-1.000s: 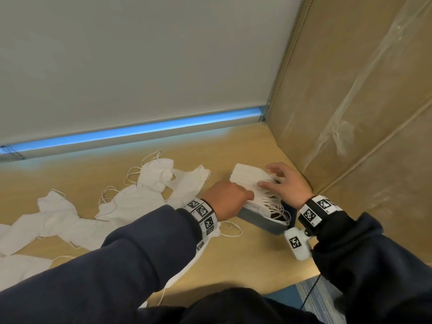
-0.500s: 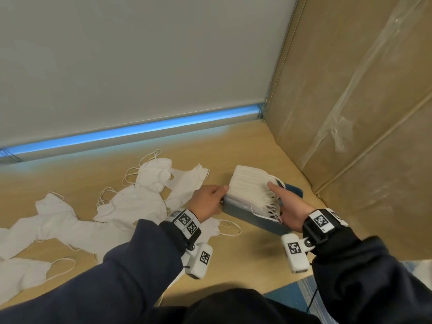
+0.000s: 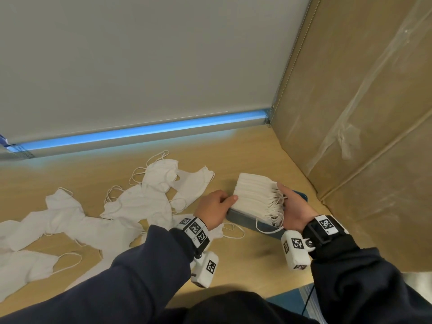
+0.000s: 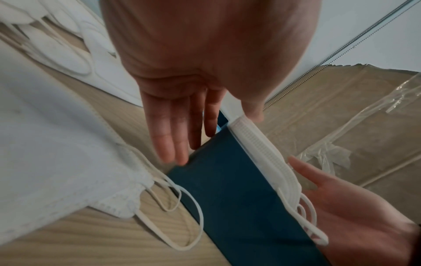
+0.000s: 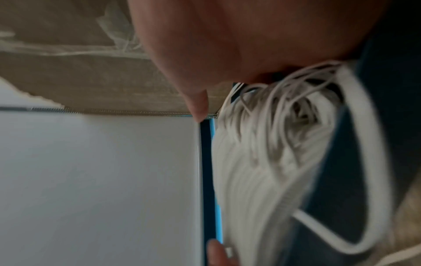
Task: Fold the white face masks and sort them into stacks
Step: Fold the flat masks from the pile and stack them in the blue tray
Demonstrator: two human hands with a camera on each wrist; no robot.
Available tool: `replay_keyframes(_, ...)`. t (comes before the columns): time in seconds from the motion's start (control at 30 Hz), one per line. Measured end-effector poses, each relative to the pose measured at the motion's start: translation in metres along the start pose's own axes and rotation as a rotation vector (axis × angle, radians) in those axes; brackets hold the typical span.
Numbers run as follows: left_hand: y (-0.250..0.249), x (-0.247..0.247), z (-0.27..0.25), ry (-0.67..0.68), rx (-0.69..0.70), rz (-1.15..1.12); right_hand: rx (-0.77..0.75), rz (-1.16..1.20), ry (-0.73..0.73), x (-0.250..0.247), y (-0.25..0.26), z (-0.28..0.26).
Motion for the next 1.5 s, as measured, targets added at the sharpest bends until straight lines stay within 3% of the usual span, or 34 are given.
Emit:
replay_keyframes(0.13,-0.003,-0.001,-0.003,0.006,-0.061,-0.079,-0.059,0.081,-0.047,-0.011,-0.005,0.006)
replay_keyframes(0.27,-0.003,-0.003,0.001,-0.007,-0.145,-0.085,0.001,0.206,0.028,-0.001,-0.009,0.009)
replay_keyframes(0.43,-0.007,-0.005,0.014,0.004,-0.169,-0.041,-0.048,0.289,-0.072,-0.005,-0.008,0.008)
replay_keyframes(0.5,-0.015,-0.011,0.021,-0.050,-0.062,0.090,-0.046,0.338,-0.106,-0.010,-0.011,0.011)
replay_keyframes(0.57,-0.036,-0.008,0.020,-0.073,0.182,0.245,-0.041,0.354,-0.115,-0.011,-0.013,0.011)
replay_keyframes(0.67,-0.063,0.029,0.008,0.089,0.624,0.722,-0.036,0.350,-0.097,-0.009,-0.013,0.010)
replay_keyframes(0.73,-0.055,0.050,0.009,0.228,0.707,0.932,-0.024,0.345,-0.080,-0.008,-0.012,0.009)
replay_keyframes(0.9,-0.060,0.030,0.045,0.327,0.553,1.097,-0.049,0.342,-0.041,-0.002,-0.009,0.003)
replay_keyframes(1.03,-0.062,0.028,0.051,0.383,0.603,1.138,-0.043,0.366,-0.043,-0.002,-0.009,0.004)
replay_keyframes(1.23,-0.057,0.032,0.038,0.281,0.577,1.111,-0.065,0.326,-0.130,-0.001,-0.004,-0.006)
replay_keyframes(1.37,-0.035,-0.007,0.001,0.136,0.418,0.676,-0.252,0.115,-0.326,-0.008,0.015,-0.039)
replay_keyframes(1.43,-0.002,-0.044,-0.024,0.060,0.327,0.403,-0.356,0.025,-0.382,-0.007,0.026,-0.060)
replay_keyframes(1.5,0.039,-0.087,-0.052,-0.002,0.250,0.311,-0.487,-0.031,-0.393,0.004,0.036,-0.071)
Point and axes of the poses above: each hand's wrist, its own z-axis towards the middle knuckle, its own x-axis out of the palm, y = z × x, the point moved 7 cm from there along z, towards the middle knuckle, and after that the axes turned 4 degrees about -z, right-handed, at the moved point
